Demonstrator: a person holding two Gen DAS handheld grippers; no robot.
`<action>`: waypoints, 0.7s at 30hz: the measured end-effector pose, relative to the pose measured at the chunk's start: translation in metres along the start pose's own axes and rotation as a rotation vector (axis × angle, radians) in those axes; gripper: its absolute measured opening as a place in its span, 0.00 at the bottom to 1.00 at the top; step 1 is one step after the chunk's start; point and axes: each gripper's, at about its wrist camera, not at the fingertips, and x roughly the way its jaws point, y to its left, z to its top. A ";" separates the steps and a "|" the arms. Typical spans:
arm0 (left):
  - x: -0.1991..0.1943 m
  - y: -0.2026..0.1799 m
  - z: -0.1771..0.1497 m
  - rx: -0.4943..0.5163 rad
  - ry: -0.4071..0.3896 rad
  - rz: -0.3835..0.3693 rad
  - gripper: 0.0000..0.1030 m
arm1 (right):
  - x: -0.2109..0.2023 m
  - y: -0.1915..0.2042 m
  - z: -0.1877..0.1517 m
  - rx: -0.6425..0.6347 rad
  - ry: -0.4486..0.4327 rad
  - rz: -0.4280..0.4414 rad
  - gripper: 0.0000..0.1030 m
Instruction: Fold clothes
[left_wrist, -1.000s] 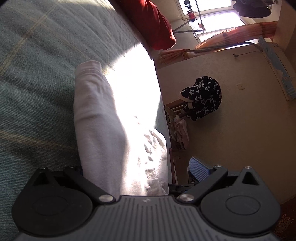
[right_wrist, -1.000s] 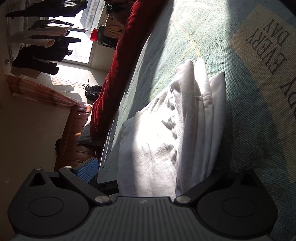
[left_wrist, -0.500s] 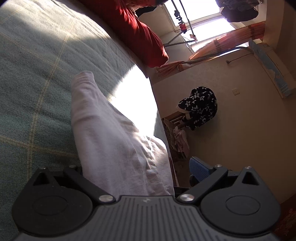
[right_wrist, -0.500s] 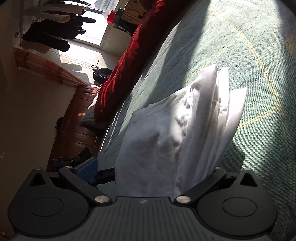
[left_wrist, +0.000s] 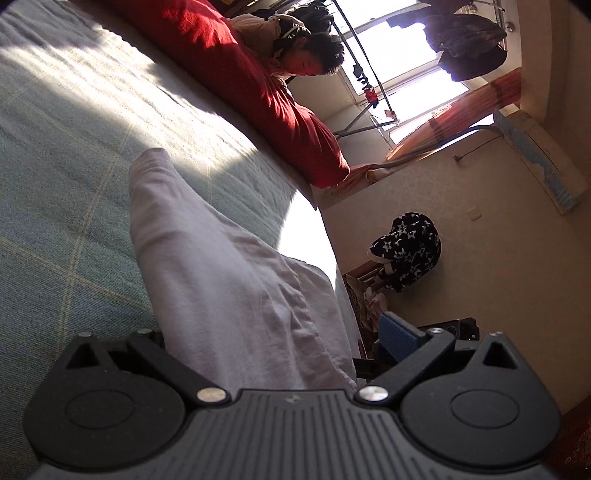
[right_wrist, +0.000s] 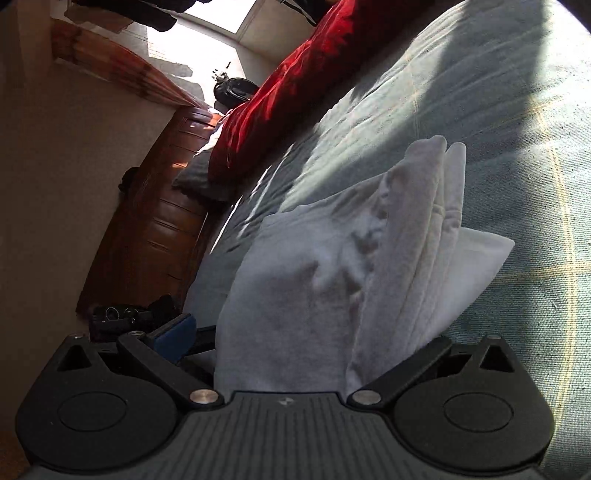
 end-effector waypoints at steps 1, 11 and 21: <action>-0.010 0.003 0.002 0.001 -0.009 0.005 0.96 | 0.011 0.008 0.001 -0.009 0.011 0.002 1.00; -0.093 0.065 0.033 -0.049 -0.072 0.094 0.96 | 0.120 0.062 0.011 -0.085 0.136 0.013 1.00; -0.162 0.130 0.095 -0.074 -0.136 0.253 0.96 | 0.257 0.115 0.033 -0.237 0.262 0.032 1.00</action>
